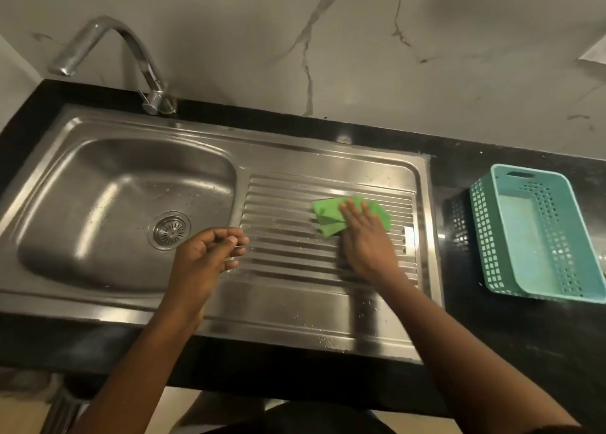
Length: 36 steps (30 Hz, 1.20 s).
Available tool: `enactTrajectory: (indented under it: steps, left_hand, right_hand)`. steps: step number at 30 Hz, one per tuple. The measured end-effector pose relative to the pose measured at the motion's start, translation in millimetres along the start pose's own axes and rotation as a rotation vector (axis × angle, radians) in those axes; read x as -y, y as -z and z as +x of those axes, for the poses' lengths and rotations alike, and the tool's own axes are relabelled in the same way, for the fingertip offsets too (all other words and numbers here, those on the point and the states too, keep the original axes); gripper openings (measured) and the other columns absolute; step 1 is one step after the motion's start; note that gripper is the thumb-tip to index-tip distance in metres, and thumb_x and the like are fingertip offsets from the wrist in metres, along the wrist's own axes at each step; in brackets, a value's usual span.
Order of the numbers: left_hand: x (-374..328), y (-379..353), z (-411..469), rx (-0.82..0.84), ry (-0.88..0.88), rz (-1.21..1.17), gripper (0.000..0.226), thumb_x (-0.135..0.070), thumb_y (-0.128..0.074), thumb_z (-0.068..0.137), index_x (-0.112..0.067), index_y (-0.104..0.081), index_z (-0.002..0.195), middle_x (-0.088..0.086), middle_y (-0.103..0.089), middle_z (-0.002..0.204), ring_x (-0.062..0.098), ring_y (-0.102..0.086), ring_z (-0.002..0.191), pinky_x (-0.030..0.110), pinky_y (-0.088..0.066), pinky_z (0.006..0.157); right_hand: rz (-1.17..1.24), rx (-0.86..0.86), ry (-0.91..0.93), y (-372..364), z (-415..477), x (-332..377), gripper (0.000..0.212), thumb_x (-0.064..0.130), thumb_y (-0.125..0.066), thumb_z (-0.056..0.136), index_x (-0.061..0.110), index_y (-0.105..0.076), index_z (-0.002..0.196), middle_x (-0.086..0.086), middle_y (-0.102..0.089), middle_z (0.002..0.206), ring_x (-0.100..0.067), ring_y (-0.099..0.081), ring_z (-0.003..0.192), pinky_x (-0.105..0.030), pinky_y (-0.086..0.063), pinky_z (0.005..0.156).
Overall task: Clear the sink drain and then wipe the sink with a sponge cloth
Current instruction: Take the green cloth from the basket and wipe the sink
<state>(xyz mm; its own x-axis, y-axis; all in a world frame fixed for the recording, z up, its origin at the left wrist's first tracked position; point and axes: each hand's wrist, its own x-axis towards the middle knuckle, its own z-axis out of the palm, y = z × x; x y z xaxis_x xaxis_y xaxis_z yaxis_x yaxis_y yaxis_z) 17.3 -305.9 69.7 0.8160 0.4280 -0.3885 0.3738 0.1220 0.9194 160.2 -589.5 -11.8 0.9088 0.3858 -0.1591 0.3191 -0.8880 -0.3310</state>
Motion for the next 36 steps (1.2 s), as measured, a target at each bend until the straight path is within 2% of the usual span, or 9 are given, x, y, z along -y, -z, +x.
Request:
enactTrajectory:
  steps: [5,9,12,15,19,23,26,31,36]
  left_hand:
    - [1.2,1.7,-2.1,0.077,0.022,0.019,0.018,-0.011,-0.062,0.104,-0.015,-0.078,0.109,0.004,-0.083,0.105,0.027,-0.077,0.106,0.038,-0.059,0.089]
    - [-4.6,17.9,5.4,0.115,0.026,0.028,0.019,-0.009,-0.060,0.104,-0.012,-0.078,0.110,0.006,-0.083,0.104,0.027,-0.076,0.103,0.038,-0.059,0.088]
    - [-12.1,31.4,12.2,0.142,0.019,0.036,0.020,-0.006,-0.059,0.104,-0.012,-0.078,0.106,0.005,-0.083,0.101,0.026,-0.076,0.100,0.035,-0.059,0.087]
    - [-19.4,46.6,20.8,0.154,0.016,0.054,0.020,-0.006,-0.058,0.105,-0.013,-0.077,0.106,0.005,-0.083,0.102,0.024,-0.077,0.102,0.039,-0.059,0.090]
    - [-23.6,56.5,30.0,0.192,0.007,0.059,0.020,-0.005,-0.057,0.105,-0.009,-0.076,0.109,0.012,-0.082,0.106,0.028,-0.075,0.104,0.039,-0.058,0.091]
    - [-27.3,55.4,36.2,0.232,0.001,0.073,0.020,-0.002,-0.056,0.105,-0.003,-0.074,0.112,0.019,-0.080,0.109,0.028,-0.073,0.100,0.035,-0.057,0.086]
    - [-31.9,58.0,39.4,0.247,-0.028,0.095,0.019,-0.005,-0.058,0.104,-0.005,-0.075,0.112,0.013,-0.082,0.106,0.022,-0.076,0.096,0.034,-0.058,0.084]
    - [-35.6,57.8,44.4,0.247,-0.043,0.102,0.019,-0.006,-0.059,0.104,-0.006,-0.076,0.113,0.012,-0.082,0.105,0.027,-0.077,0.101,0.038,-0.058,0.088]
    - [-33.3,49.4,41.7,0.242,-0.033,0.100,0.019,-0.007,-0.059,0.104,-0.008,-0.076,0.113,0.010,-0.083,0.104,0.031,-0.077,0.105,0.037,-0.059,0.088]
  right_hand:
    - [0.022,-0.065,-0.237,21.9,-26.5,-34.0,0.054,0.031,-0.036,0.110,0.022,-0.028,0.163,-0.003,-0.021,0.171,-0.027,-0.010,0.160,-0.047,-0.009,0.130]
    - [0.130,-0.191,-0.492,-0.4,-21.2,21.8,0.054,0.029,-0.032,0.109,0.014,-0.030,0.161,-0.009,-0.020,0.171,-0.033,-0.008,0.160,-0.054,-0.008,0.129]
    - [0.125,-0.205,-0.523,-22.7,-10.3,70.4,0.057,0.031,-0.032,0.108,0.012,-0.028,0.162,-0.012,-0.018,0.171,-0.037,-0.007,0.159,-0.056,-0.007,0.129]
    - [0.117,-0.169,-0.553,-32.1,5.2,105.5,0.060,0.034,-0.031,0.108,0.011,-0.023,0.163,-0.013,-0.015,0.172,-0.039,-0.005,0.159,-0.056,-0.005,0.129]
    - [0.086,-0.095,-0.460,-49.1,15.0,151.8,0.062,0.035,-0.031,0.106,0.012,-0.022,0.163,-0.013,-0.014,0.172,-0.040,-0.004,0.159,-0.057,-0.003,0.127]
    - [0.030,0.109,-0.162,-73.2,30.0,221.5,0.070,0.038,-0.042,0.102,0.020,-0.016,0.165,-0.008,-0.004,0.174,-0.037,0.004,0.159,-0.061,-0.006,0.126]
    - [-0.066,0.207,0.018,-84.1,33.2,249.4,0.071,0.046,-0.042,0.103,0.026,-0.014,0.165,-0.005,-0.002,0.174,-0.034,0.007,0.160,-0.061,-0.004,0.127]
    - [-0.009,0.164,0.152,-64.6,10.9,196.6,0.072,0.033,-0.052,0.099,0.025,-0.023,0.164,0.003,-0.018,0.172,-0.024,-0.009,0.160,-0.047,-0.010,0.128]
    - [0.027,0.019,-0.080,-31.8,-40.7,85.3,0.059,0.032,-0.042,0.107,0.030,-0.025,0.163,0.008,-0.019,0.171,-0.021,-0.010,0.160,-0.036,-0.003,0.128]
